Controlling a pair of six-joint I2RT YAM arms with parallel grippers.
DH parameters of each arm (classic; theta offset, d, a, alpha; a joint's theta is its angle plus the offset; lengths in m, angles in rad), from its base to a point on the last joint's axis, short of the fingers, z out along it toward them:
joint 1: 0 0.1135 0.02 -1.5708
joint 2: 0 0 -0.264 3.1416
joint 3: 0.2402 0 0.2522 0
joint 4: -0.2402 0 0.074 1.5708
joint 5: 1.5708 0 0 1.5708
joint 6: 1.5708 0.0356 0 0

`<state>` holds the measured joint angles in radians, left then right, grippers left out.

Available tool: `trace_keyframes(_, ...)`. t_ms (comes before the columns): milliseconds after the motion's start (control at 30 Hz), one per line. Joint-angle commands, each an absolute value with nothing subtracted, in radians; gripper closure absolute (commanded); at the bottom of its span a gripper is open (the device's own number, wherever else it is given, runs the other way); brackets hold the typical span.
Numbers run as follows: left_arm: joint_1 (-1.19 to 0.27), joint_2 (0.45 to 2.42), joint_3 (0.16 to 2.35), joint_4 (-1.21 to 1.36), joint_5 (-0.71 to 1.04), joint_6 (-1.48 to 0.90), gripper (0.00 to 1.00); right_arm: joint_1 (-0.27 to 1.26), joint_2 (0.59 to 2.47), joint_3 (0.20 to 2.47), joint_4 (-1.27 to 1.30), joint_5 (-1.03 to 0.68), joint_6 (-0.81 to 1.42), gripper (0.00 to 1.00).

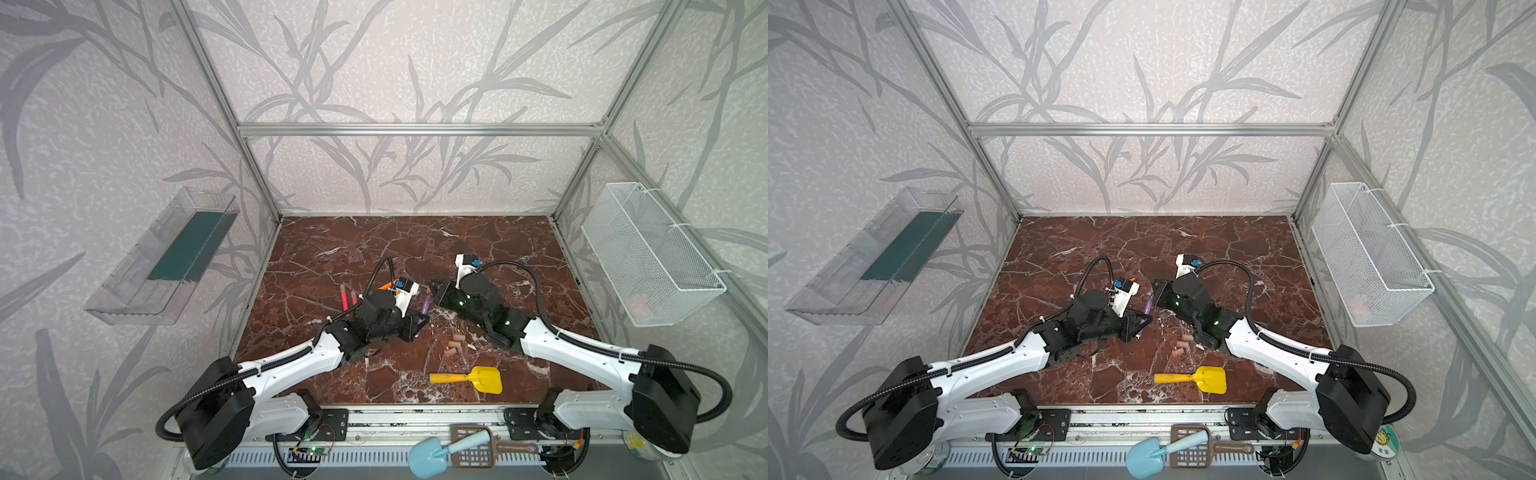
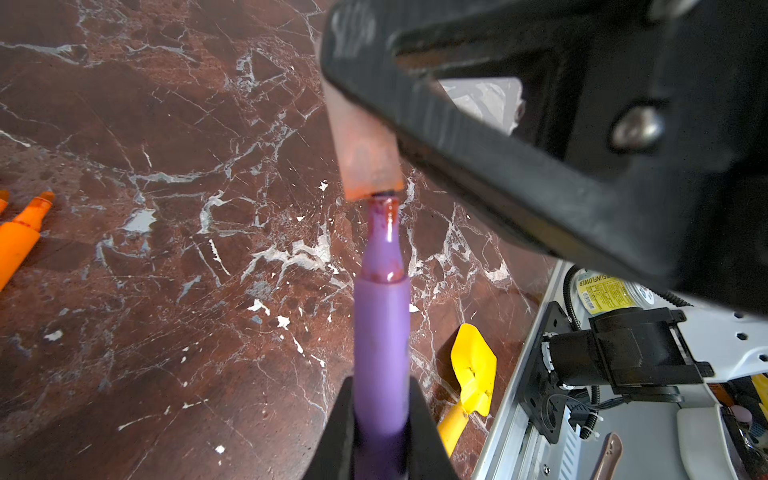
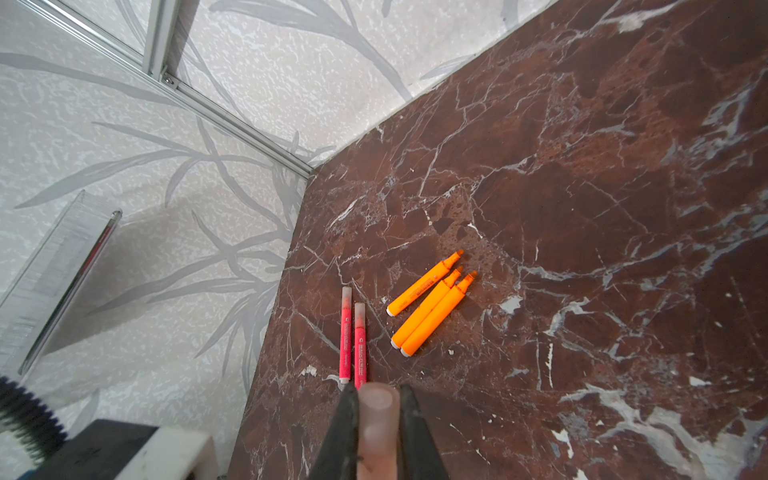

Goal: Insert the pens into the pen caps
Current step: 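Lower the right gripper's cap onto the purple marker tip held by left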

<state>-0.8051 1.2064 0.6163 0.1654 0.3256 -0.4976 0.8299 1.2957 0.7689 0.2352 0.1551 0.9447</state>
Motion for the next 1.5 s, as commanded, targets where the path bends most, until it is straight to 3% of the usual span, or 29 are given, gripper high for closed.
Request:
trace_keyframes(0,-0.810,1.183,0.606,0.181,0.303,-0.488,1.00,0.842,1.307,0.772,0.247,0.137,0.951,0.87)
trace_keyframes(233,-0.805,1.184,0.607,0.154,0.245,-0.505,1.00,0.862,1.279,0.732,0.255,0.144,0.963,0.87)
trace_keyframes(1100,-0.764,1.099,0.500,0.407,0.456,-0.588,1.00,0.946,1.236,0.607,0.369,0.154,0.990,0.87)
trace_keyframes(1467,-0.765,1.088,0.494,0.412,0.456,-0.585,1.00,0.952,1.187,0.557,0.382,0.169,0.996,0.78)
